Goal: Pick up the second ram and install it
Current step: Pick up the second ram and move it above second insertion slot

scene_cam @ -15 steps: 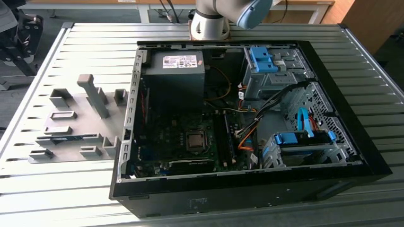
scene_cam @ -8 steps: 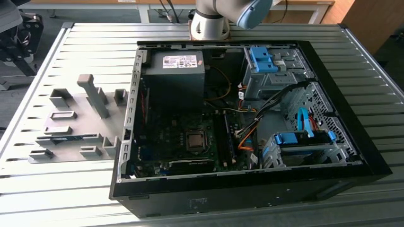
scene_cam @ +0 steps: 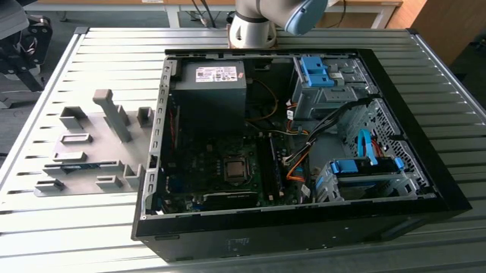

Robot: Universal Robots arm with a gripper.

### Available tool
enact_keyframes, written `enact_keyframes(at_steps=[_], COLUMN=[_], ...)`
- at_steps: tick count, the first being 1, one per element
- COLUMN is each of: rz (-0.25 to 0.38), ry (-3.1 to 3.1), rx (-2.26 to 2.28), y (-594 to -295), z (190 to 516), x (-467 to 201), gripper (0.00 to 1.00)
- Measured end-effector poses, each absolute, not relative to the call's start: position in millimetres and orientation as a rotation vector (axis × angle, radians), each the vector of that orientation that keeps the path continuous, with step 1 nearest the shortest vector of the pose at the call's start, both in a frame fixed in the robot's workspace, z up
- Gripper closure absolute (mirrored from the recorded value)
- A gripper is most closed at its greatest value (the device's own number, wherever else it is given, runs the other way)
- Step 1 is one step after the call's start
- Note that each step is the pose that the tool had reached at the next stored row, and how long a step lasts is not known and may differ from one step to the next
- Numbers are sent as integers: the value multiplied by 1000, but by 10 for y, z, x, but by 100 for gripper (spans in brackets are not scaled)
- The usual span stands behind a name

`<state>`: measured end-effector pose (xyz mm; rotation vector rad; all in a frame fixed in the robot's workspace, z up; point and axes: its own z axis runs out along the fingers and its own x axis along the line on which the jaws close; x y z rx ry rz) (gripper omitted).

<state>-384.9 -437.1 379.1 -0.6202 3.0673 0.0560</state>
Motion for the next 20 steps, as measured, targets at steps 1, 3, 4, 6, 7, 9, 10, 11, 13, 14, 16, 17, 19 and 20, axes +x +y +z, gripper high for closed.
enact_keyframes(at_steps=[1,3,4,6,7,9,10,11,13,14,16,17,19,20], rz=[56,56,57,57,57,57,57,57,57,57,57,57,57,57], ry=[3059,3050,3047,3042,3040,3037,3034,3032,3029,3028,3024,3022,3019,3017], rx=[-664,-706,-718,-739,-747,-764,-773,-781,-794,-800,-814,-821,-834,-840], y=[-4371,-4371,-4371,-4371,-4371,-4371,-4371,-4371,-4371,-4371,-4371,-4371,-4371,-4371], z=[3791,3792,3792,3792,3791,3791,3791,3792,3791,3791,3791,3791,3791,3792], x=[-3849,-3849,-3849,-3849,-3849,-3849,-3849,-3849,-3849,-3849,-3849,-3849,-3849,-3849], gripper=[89,89,89,89,89,89,89,89,89,89,89,89,89,89])
